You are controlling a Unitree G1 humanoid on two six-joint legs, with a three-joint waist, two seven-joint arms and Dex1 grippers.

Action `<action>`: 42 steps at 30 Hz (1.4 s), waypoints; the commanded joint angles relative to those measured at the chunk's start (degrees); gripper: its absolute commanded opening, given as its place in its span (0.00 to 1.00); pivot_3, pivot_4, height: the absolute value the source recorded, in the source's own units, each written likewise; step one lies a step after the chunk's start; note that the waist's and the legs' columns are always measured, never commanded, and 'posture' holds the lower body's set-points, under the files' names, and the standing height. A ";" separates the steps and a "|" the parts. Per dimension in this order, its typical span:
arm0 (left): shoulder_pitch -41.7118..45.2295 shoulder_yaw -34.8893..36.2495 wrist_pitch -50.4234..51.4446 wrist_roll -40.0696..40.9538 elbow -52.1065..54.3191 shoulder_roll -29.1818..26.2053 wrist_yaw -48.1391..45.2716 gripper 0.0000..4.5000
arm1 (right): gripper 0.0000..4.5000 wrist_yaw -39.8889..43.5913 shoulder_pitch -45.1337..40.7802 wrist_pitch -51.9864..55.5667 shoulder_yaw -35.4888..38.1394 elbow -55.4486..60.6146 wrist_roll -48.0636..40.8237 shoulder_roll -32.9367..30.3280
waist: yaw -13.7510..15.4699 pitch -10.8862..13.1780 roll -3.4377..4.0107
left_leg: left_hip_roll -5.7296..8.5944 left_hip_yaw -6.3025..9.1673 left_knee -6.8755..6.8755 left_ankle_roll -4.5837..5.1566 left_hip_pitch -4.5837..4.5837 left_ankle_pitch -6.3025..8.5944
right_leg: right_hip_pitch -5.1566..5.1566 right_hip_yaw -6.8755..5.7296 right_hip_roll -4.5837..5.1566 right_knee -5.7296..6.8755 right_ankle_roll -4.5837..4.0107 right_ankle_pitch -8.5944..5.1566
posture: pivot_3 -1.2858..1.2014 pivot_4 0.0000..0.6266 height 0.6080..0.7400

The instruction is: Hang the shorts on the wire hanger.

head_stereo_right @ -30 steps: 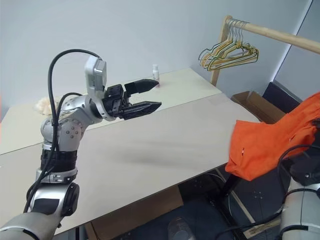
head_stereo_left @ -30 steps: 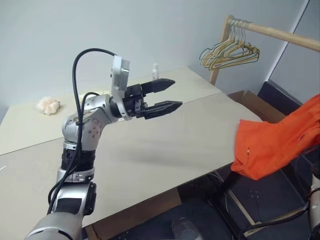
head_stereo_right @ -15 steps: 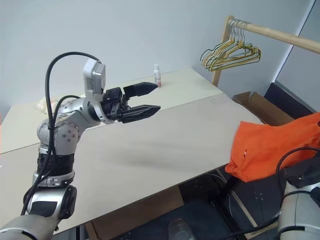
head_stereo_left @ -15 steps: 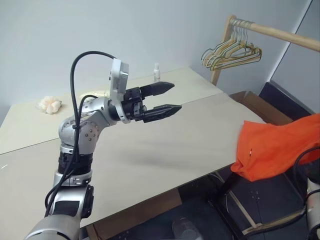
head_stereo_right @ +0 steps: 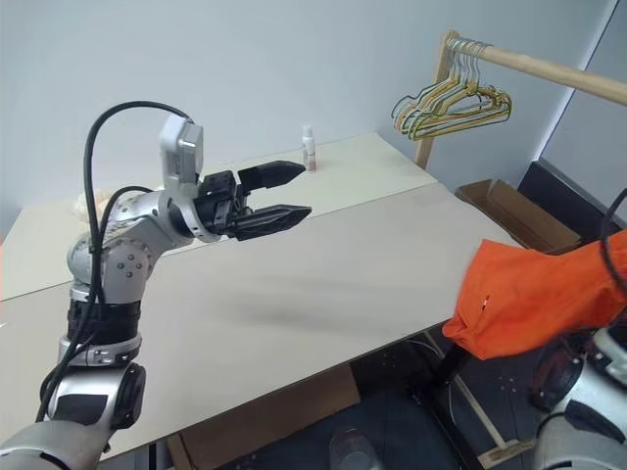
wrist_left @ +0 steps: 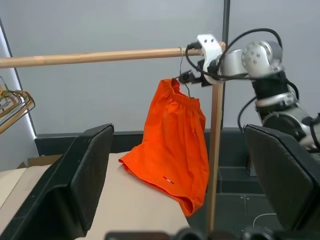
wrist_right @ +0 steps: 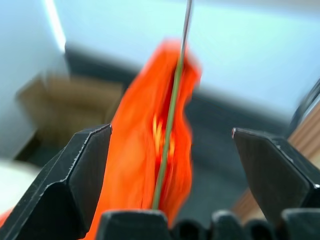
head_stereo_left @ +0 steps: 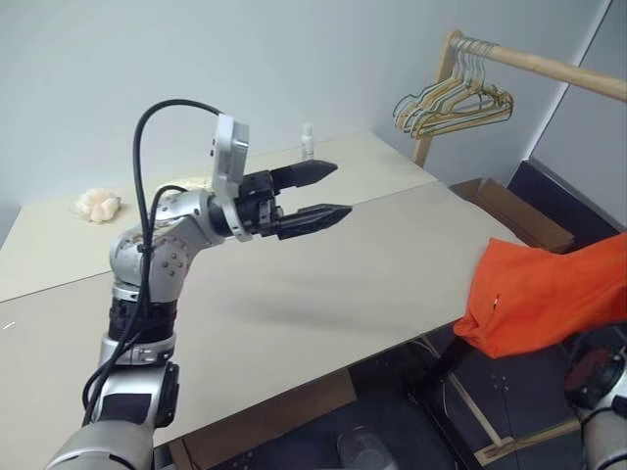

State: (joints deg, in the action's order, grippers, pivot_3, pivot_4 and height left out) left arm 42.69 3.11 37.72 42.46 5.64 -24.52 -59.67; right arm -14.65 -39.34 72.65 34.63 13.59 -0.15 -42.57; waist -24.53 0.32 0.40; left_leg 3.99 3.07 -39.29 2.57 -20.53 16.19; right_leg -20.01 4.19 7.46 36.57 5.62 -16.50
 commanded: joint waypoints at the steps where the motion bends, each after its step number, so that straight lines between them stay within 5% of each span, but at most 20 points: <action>1: 0.95 0.60 -0.03 0.61 -0.01 -0.75 -0.11 1.00 | 0.99 0.30 4.26 -12.38 -5.38 7.35 3.71 0.11 | 0.03 0.00 -0.01 | 0.00 0.01 0.00 0.00 0.00 0.00 | -0.02 -0.02 0.00 0.02 0.01 0.00 | 0.35 0.00 1.00; 7: 0.92 1.09 1.14 0.66 -0.46 -2.17 0.60 1.00 | 0.99 5.77 10.57 -34.17 -11.10 16.09 2.79 3.81 | 0.00 0.02 -0.03 | 0.01 0.01 0.00 0.00 0.01 0.00 | -0.03 0.00 -0.01 0.04 0.02 -0.01 | 0.36 0.00 1.00; 12: -2.86 1.35 -0.13 -2.53 1.04 -6.37 1.41 1.00 | 0.99 25.47 10.77 -34.97 -16.86 18.99 -13.56 7.41 | -0.05 0.10 -0.21 | -0.01 0.02 0.07 -0.01 0.24 0.00 | 0.10 0.00 -0.13 0.04 0.03 -0.02 | 0.38 0.00 1.00; 16: -10.57 2.52 -1.21 -5.51 6.03 -11.89 2.52 1.00 | 0.99 39.66 9.87 -41.01 -26.33 12.52 -17.26 7.11 | 0.87 0.23 -0.45 | -0.01 0.06 0.08 -0.01 0.25 0.01 | 0.08 0.00 -0.13 0.05 0.03 -0.02 | 0.41 0.00 1.00; 24: -23.76 6.65 -1.37 -6.83 14.82 -18.35 5.85 1.00 | 0.99 62.58 5.10 -41.24 -33.46 -0.60 -23.60 2.81 | 10.67 0.68 -1.04 | 0.02 0.08 0.23 -0.07 0.12 0.04 | -0.31 0.00 -0.05 0.02 0.00 0.00 | 0.49 0.00 1.00; 32: -26.02 8.52 -0.73 -6.11 17.01 -19.21 8.57 1.00 | 0.99 65.55 8.31 -44.19 -33.51 -1.17 -21.81 2.21 | 20.64 0.71 -1.17 | 0.05 0.12 0.28 -0.49 -0.90 -0.17 | -1.92 -0.15 -0.02 0.32 -0.28 0.14 | 0.50 0.00 1.00; 42: -24.58 7.47 -1.93 -6.43 15.63 -18.76 8.86 1.00 | 0.99 64.76 11.67 -43.94 -32.10 2.48 -21.74 1.80 | 22.12 0.71 -1.18 | 0.03 0.07 0.29 -0.79 -1.38 -0.40 | -2.30 -0.26 -0.10 0.48 -0.43 0.20 | 0.49 0.00 1.00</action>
State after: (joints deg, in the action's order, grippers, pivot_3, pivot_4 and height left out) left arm 16.44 10.18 37.32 35.92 20.81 -43.19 -50.75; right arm 50.47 -27.70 29.96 0.71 13.99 -21.52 -40.10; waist -2.41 1.04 -0.78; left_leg 4.02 3.14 -39.00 1.79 -21.87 15.80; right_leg -22.30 3.92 7.35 37.05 5.19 -16.30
